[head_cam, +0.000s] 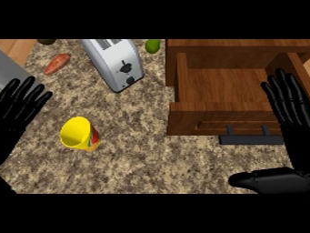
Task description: Pick up the cup, place it into the drawer and close the drawer
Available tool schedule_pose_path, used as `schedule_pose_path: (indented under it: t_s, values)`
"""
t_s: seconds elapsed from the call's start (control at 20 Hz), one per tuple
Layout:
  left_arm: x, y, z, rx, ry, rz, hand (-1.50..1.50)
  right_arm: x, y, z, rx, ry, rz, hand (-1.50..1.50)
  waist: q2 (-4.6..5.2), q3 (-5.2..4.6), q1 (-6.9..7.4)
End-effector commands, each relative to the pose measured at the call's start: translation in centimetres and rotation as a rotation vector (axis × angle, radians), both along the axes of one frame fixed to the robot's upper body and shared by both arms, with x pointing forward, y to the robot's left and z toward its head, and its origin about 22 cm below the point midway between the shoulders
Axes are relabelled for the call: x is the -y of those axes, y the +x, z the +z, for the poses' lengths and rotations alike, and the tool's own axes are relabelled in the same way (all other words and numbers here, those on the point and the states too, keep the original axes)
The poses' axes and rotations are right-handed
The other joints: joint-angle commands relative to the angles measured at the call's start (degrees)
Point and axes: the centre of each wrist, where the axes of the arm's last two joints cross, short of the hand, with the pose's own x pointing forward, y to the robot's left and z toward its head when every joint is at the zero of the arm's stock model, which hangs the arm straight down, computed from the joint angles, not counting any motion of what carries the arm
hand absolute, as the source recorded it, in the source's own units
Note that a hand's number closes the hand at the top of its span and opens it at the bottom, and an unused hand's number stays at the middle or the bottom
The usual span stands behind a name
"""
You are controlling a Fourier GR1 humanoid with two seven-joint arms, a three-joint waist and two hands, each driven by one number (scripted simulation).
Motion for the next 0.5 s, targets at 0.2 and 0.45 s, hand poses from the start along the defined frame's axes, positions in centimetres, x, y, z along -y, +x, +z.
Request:
schedule_pose_path:
  t_s: [0.2,0.45]
  values:
    - [-1.9,3.0,-3.5,-0.097,0.054,-0.017,-1.5,-0.4,1.3,0.2,-0.02,0.007,0.021,-1.5,-0.27,0.09,-0.04]
    - [-2.6,3.7,-8.8,-0.143,0.094,0.004,-1.5,1.3,3.3,0.2,-0.014,0.007,0.018,-1.5,-0.16,0.06,-0.27]
